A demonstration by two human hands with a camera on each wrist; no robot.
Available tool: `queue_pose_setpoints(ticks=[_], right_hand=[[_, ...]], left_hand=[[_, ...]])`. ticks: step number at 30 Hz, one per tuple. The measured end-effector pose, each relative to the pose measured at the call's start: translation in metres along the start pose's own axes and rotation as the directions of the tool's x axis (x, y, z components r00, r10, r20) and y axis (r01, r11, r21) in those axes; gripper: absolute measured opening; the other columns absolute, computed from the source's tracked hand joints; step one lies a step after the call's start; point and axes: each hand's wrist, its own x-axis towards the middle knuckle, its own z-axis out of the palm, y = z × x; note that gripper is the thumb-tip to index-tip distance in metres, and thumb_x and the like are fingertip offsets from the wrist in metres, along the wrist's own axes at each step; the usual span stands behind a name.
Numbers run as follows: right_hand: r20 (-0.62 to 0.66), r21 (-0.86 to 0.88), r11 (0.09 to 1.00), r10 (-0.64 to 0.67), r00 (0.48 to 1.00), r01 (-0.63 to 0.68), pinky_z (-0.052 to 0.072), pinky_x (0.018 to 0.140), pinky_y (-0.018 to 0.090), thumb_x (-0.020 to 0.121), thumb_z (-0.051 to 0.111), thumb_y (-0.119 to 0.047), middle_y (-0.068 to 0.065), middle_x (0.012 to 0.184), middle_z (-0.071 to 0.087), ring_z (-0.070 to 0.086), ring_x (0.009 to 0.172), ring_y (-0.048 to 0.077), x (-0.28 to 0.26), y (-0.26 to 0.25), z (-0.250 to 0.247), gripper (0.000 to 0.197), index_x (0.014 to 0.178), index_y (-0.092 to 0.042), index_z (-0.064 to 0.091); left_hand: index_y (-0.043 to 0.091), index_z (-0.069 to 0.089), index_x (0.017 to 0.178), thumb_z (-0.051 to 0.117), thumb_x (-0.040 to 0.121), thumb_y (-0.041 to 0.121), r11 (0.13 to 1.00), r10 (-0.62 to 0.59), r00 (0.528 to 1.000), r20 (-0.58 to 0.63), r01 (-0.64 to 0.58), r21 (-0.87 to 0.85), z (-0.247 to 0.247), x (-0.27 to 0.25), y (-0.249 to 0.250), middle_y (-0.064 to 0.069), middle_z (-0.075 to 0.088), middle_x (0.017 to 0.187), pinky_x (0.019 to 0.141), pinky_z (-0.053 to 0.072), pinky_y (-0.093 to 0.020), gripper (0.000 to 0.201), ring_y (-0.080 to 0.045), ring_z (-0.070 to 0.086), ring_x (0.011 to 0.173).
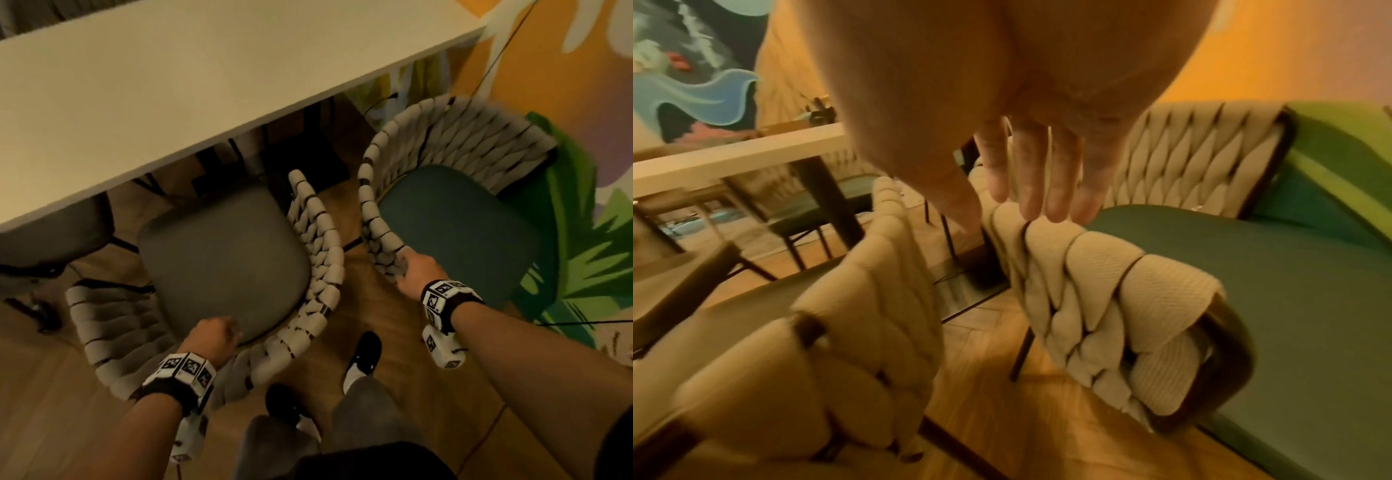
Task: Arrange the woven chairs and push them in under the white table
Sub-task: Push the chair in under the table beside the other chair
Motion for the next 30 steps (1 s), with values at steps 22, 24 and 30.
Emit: queue_pose_setpoints(ticks=[22, 24, 30], right_hand=[[0.197, -0.073, 0.997, -0.012, 0.980, 0.027, 0.046, 0.087, 0.042, 0.094, 0.048, -0.029, 0.013, 0.127, 0.056, 0.052, 0.116, 0.033, -0.015, 0.154, 0.052, 0.045, 0.136, -0.019, 0.032], [0.184, -0.054, 0.999, 0.011, 0.983, -0.002, 0.045, 0.091, 0.041, 0.092, 0.051, -0.029, 0.010, 0.135, 0.050, 0.049, 0.121, 0.032, -0.038, 0.166, 0.064, 0.052, 0.139, -0.022, 0.030], [0.284, 0.065, 0.979, 0.167, 0.944, -0.193, 0.040, 0.101, 0.040, 0.088, 0.048, -0.048, 0.010, 0.135, 0.052, 0.047, 0.123, 0.033, -0.100, 0.192, 0.080, 0.059, 0.141, -0.030, 0.029]], left_hand=[[0.021, 0.063, 0.107, 0.049, 0.093, 0.028, 0.835, 0.435, 0.884, 0.172, -0.468, 0.291, -0.038, 0.117, 0.304, -0.004, 0.067, 0.106, 0.086, 0.051, -0.038, 0.020, -0.025, 0.062, 0.100], [0.023, 0.060, 0.112, 0.047, 0.094, 0.029, 0.805, 0.445, 0.875, 0.191, -0.484, 0.343, -0.037, 0.125, 0.317, -0.005, 0.064, 0.110, 0.086, 0.051, -0.039, 0.024, -0.026, 0.060, 0.103], [0.025, 0.047, 0.134, 0.055, 0.090, 0.031, 0.470, 0.520, 0.783, 0.342, -0.596, 0.651, -0.021, 0.146, 0.352, -0.003, 0.041, 0.143, 0.105, 0.038, -0.044, 0.045, -0.027, 0.035, 0.131]])
